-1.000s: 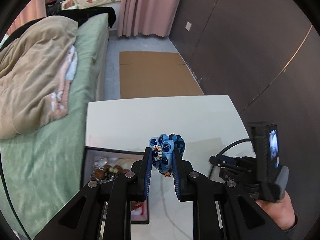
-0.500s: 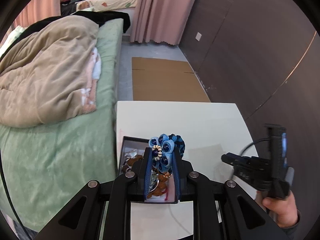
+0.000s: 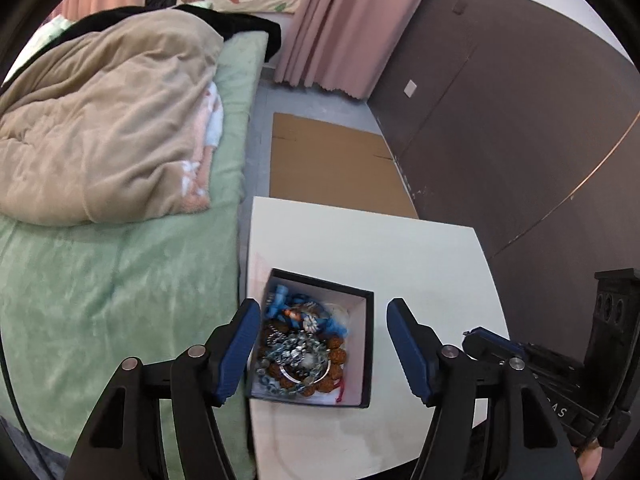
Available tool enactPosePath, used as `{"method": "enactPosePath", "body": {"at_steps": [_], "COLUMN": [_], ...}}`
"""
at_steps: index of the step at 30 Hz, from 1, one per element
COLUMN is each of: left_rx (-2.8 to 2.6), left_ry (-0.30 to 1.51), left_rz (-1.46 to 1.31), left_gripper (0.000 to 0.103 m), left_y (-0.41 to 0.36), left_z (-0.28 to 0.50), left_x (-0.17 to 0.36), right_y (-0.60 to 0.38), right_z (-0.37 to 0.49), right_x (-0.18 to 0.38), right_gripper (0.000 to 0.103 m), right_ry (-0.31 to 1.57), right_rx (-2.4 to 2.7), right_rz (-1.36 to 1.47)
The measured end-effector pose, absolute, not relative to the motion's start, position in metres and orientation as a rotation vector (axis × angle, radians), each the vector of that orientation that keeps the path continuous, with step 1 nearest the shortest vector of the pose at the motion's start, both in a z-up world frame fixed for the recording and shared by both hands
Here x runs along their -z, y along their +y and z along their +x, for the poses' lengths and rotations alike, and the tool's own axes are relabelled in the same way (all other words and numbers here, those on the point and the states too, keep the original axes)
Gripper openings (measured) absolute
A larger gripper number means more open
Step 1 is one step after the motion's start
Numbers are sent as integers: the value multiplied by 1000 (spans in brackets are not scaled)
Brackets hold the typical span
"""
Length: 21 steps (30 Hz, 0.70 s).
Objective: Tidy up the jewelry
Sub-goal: 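Lower the silver ring into the black box and open the right tool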
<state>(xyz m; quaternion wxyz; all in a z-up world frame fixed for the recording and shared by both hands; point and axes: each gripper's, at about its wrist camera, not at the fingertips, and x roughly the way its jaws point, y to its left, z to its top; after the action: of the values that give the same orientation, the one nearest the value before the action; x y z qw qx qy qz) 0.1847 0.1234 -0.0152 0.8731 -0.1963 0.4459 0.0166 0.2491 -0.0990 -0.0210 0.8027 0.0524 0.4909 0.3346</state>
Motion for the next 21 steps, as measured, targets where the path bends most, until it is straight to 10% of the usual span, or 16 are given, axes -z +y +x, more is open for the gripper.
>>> {"method": "enactPosePath", "body": {"at_steps": [18,21], "left_rx": [-92,-98], "left_ry": [851,842], "left_rz": [-440,-451], "left_gripper": [67,69], "left_y": [168,173], "left_z": [117,110], "left_x": [-9,-11], "right_y": [-27,-20], "right_z": [254,259], "right_x": [3,4], "right_gripper": [15,46], "right_ry": [1045,1072], "right_rx": [-829,-814], "right_rz": [118,78]}}
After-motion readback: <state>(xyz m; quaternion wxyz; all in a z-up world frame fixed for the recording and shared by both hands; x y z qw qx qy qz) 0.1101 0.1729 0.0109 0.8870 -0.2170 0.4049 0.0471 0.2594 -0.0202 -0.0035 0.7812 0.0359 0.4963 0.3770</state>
